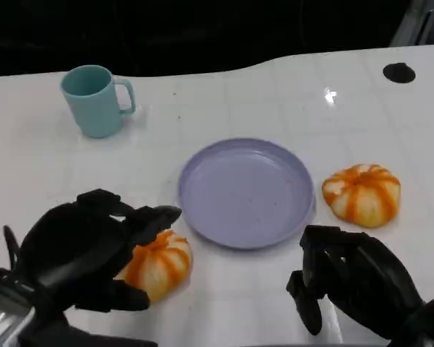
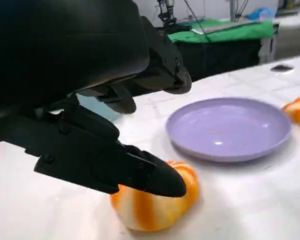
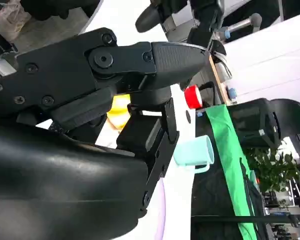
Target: Grasp the bread from the table and place it into the plate.
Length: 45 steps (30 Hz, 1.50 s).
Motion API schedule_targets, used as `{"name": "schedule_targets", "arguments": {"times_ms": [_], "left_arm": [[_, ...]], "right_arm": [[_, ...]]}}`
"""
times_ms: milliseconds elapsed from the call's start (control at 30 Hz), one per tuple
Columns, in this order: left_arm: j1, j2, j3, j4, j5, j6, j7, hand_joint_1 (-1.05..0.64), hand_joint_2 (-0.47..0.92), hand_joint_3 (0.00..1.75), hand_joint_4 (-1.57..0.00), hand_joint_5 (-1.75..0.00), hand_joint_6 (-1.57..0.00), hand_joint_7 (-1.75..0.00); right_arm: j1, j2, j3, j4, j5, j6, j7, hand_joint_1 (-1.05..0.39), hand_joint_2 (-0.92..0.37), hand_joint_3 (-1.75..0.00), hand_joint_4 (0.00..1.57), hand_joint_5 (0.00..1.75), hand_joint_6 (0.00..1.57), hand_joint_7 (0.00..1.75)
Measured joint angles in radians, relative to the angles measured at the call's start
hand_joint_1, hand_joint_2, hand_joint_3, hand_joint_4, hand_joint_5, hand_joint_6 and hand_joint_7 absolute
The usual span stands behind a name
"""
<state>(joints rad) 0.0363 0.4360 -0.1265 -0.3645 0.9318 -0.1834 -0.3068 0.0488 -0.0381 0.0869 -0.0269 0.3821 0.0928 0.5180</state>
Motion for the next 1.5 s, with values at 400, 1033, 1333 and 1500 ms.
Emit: {"name": "schedule_targets", "arguments": {"times_ms": [400, 1033, 1333, 1500], "left_arm": [[-0.153, 0.001, -0.158, 0.276, 0.109, 0.079, -0.018, -0.75, 0.91, 0.01, -0.32, -0.27, -0.28, 0.0], [-0.314, -0.027, -0.274, 0.747, -0.008, -0.011, 0.296, -0.25, 0.92, 0.38, -0.86, -1.01, -1.1, -0.14], [-0.334, 0.001, -0.31, 0.782, 0.008, -0.035, 0.455, -0.28, 0.92, 0.44, -0.78, -1.74, -0.94, -0.91], [-0.289, 0.066, -0.307, 0.63, 0.043, 0.037, 0.367, -0.27, 0.92, 0.4, -0.8, -1.74, -0.9, -0.98]], "right_arm": [[0.008, -0.001, 0.0, -0.005, 0.001, 0.011, 0.001, -0.93, -0.92, -0.37, 1.21, 1.64, 1.03, 1.5], [0.016, -0.005, -0.003, -0.026, 0.003, 0.021, 0.004, -0.92, -0.92, -0.36, 1.21, 1.63, 1.03, 1.48], [0.02, -0.007, -0.003, -0.029, 0.003, 0.022, 0.005, -0.91, -0.92, -0.37, 1.22, 1.63, 1.02, 1.49], [0.024, -0.008, -0.003, -0.032, 0.003, 0.023, 0.006, -0.93, -0.92, -0.37, 1.21, 1.63, 1.02, 1.5]]}}
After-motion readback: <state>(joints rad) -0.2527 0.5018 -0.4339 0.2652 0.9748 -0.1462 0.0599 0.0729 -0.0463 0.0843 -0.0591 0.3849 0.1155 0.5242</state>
